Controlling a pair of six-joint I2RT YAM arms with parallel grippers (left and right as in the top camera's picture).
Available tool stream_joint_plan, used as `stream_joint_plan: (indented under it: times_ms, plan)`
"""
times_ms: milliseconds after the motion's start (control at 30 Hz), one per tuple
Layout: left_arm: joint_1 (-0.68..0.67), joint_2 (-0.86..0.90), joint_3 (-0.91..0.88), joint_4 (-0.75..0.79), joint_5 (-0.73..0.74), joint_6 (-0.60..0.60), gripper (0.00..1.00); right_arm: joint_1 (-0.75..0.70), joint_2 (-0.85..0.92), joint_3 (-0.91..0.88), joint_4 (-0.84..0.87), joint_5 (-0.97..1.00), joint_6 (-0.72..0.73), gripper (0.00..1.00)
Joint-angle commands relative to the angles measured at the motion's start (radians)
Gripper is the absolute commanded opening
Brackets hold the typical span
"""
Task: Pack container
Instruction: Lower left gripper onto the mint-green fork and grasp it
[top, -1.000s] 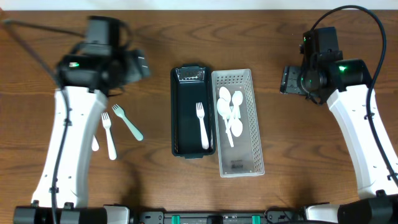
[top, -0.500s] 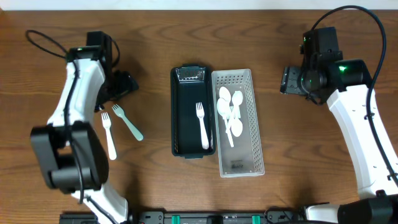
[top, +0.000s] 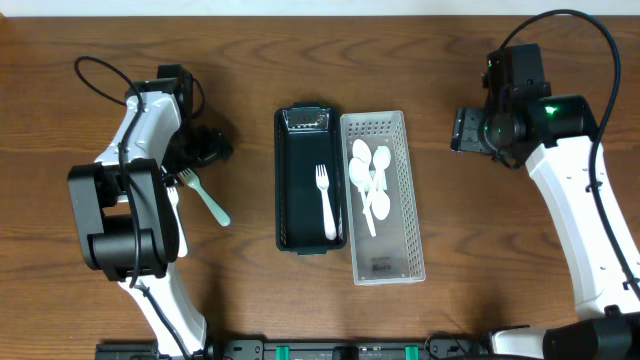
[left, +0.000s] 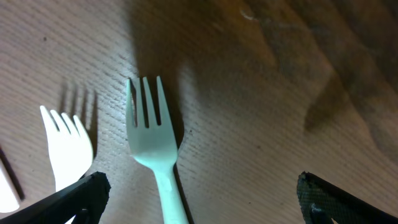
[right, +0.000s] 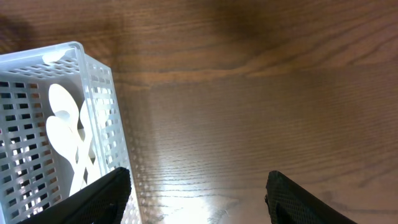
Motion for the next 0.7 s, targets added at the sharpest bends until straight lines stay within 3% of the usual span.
stream_joint_plan:
  times_ms: [0, 567, 667]
  plan:
    - [0.005, 0.008, -0.023, 0.017, 0.008, 0.008, 0.98, -0.005, 0.003, -0.004, -0.002, 0.014, -0.010, 0.73]
    - [0.005, 0.008, -0.134, 0.125, 0.015, 0.008, 1.00, -0.005, 0.003, -0.004, -0.006, 0.014, -0.010, 0.73]
    - [0.007, 0.008, -0.134, 0.135, 0.015, 0.008, 0.93, -0.005, 0.003, -0.004, -0.016, 0.014, -0.011, 0.72]
